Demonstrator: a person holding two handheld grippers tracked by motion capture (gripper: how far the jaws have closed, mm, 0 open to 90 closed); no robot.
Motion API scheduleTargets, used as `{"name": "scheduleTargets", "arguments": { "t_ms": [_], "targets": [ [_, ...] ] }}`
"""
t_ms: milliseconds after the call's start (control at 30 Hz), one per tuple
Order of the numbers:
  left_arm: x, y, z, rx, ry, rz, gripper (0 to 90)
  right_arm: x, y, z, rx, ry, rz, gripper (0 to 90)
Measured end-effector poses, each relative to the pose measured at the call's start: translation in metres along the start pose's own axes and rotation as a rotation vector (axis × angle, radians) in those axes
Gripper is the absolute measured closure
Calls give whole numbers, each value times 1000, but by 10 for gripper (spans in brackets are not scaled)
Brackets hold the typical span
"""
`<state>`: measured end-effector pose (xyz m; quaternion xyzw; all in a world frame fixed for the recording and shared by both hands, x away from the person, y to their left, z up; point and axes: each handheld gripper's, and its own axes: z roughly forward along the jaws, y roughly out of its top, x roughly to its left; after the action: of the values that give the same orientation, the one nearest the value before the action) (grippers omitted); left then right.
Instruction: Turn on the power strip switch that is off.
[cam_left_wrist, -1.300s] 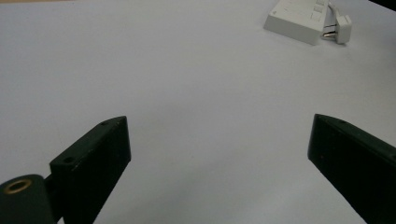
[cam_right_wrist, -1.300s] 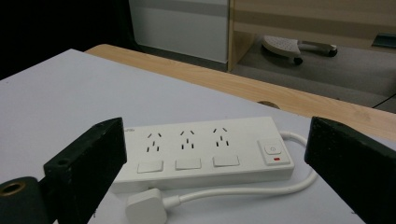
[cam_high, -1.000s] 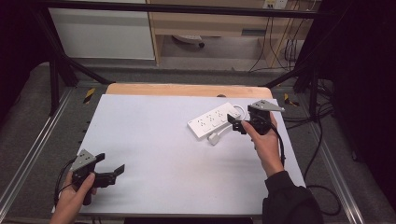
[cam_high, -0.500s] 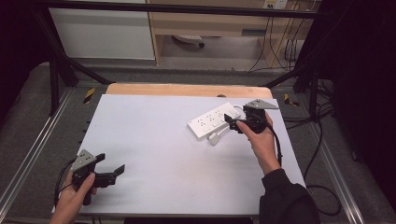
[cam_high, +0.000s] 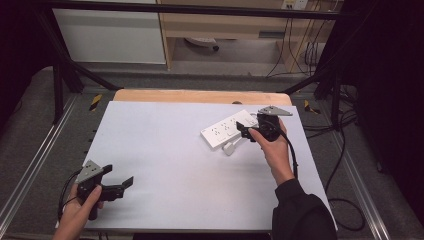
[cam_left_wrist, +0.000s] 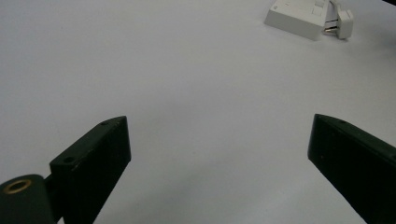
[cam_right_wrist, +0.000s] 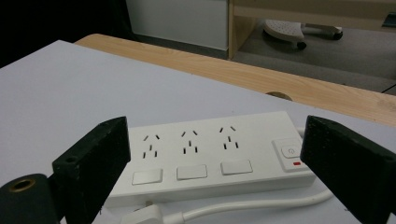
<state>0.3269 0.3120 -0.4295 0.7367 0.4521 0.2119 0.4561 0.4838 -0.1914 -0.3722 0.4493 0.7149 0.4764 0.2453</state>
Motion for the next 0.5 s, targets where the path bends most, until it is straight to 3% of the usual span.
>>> {"name": "scheduleTargets", "arguments": {
  "t_ms": [300,500],
  "targets": [
    [0,0,0,1,0,0,60,0,-1,7,-13,0,25,142],
    [1,0,0,2,-1,0,60,1,-3,12,-10,12,18,290]
  ]
}}
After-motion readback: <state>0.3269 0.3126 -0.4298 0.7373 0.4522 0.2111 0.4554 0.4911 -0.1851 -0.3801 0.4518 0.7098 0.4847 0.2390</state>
